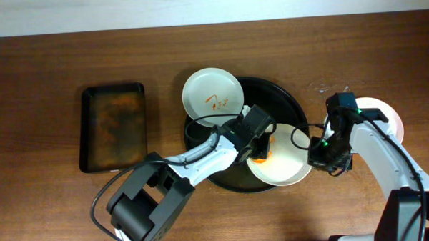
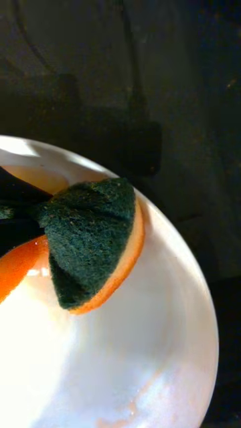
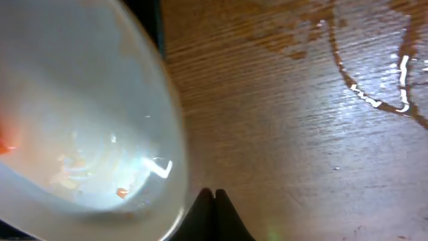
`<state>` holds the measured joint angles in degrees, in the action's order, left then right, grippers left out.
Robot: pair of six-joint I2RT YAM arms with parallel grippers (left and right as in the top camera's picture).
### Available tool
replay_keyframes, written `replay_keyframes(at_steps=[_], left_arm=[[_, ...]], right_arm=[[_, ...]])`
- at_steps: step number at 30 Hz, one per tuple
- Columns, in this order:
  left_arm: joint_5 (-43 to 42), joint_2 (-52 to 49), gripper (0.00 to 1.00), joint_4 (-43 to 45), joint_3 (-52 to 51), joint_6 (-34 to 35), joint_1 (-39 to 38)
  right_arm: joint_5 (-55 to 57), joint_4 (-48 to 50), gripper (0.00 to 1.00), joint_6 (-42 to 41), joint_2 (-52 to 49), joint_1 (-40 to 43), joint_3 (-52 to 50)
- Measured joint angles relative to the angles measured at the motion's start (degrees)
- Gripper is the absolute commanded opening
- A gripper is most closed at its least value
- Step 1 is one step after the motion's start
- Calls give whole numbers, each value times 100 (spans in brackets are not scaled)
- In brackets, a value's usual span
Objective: Clean dirty plates on tray and stack at the side
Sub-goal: 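Scrub the held plate with the sponge in the left gripper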
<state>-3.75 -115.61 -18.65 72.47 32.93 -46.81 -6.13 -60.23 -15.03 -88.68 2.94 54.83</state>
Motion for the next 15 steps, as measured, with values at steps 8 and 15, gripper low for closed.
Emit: replay_keyframes(at_steps=[8,15], left_arm=[[901,828,0,-734,98,-212,63],[1497,1491,1,-1685,101,-516,334]], right_arm=[[184,-28,16,-15,2,0,0],[-138,457,44,116,-9,0,179]])
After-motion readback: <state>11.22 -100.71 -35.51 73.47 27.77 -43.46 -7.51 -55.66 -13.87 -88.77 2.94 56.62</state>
